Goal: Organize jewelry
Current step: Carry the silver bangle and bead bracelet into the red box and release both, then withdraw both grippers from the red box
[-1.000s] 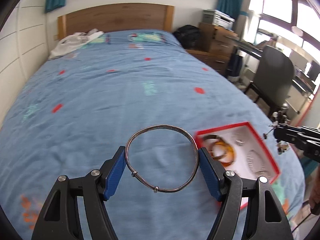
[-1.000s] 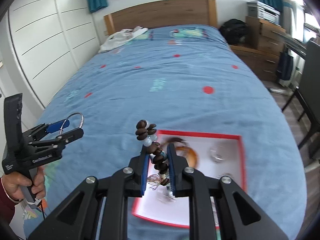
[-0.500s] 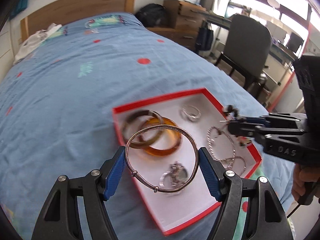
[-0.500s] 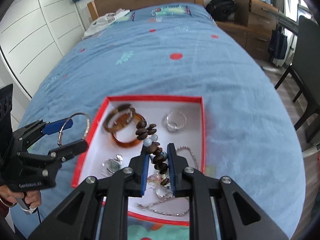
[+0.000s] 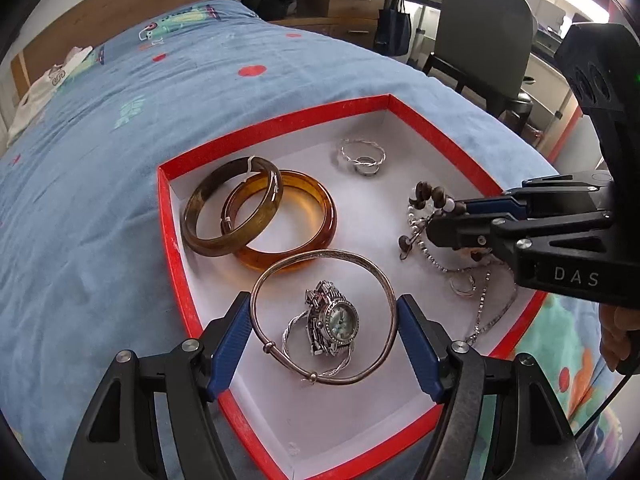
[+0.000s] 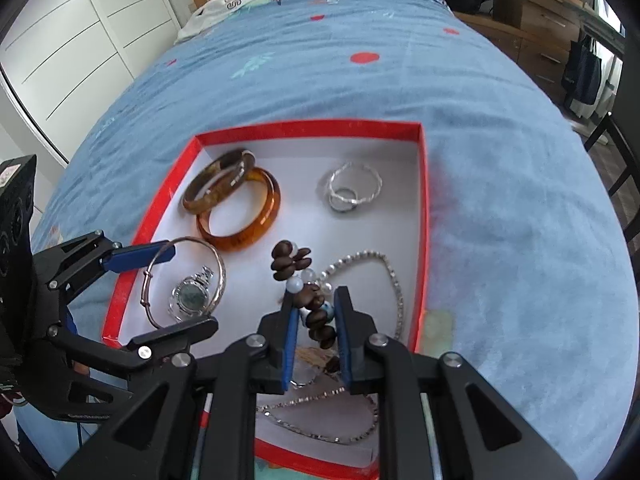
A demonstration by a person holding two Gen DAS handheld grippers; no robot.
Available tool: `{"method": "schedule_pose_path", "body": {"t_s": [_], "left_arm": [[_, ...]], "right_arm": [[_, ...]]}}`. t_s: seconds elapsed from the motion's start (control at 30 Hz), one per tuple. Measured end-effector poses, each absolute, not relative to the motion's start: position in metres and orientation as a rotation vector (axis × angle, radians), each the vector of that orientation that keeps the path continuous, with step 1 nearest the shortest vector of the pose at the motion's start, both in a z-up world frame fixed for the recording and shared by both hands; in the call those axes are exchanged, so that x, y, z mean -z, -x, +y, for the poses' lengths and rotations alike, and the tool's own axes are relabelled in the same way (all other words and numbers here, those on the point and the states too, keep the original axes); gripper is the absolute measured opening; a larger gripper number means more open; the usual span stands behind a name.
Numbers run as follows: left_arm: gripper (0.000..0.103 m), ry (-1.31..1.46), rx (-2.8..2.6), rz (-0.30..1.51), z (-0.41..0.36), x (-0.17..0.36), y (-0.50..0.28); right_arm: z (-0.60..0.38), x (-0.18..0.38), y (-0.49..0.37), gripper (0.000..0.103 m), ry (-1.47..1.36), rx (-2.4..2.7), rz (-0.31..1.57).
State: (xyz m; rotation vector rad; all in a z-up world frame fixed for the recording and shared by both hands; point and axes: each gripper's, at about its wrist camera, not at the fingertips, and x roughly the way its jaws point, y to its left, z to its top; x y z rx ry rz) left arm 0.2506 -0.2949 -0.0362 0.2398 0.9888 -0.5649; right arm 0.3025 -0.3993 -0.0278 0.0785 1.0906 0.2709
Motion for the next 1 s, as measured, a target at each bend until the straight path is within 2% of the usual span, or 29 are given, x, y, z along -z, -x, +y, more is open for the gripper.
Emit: {"method": "schedule_pose_path", "body": {"t_s": [0.3, 0.5, 0.77, 0.87, 1.0], "left_arm": [[0.071, -0.376, 0.546, 0.958, -0.303, 0.047, -0.246], [0.071, -0.392, 0.546, 0.946, -0.303, 0.049, -0.245], [0.072, -0.358, 0.577, 0.956, -0.297, 0.043, -0.249], [0.072, -0.374, 0.58, 0.955, -0.299, 0.042, -0.247], [0.072, -0.35, 0.589, 0.966, -0.298, 0.039, -0.245]], "right_arm": [[-0.395, 0.029, -0.302, 0.017, -0.016, -0.297, 1.115], [-0.386, 0.032, -0.299, 0.018, 0.079, -0.292, 1.149], [-0.391, 0.03, -0.3, 0.019, 0.059, -0.278, 1.172], [-0.389, 0.029, -0.299, 0.024, 0.063, -0.275, 1.18], [-0.387, 0.027, -0.296, 0.035, 0.082, -0.274, 1.184]]}}
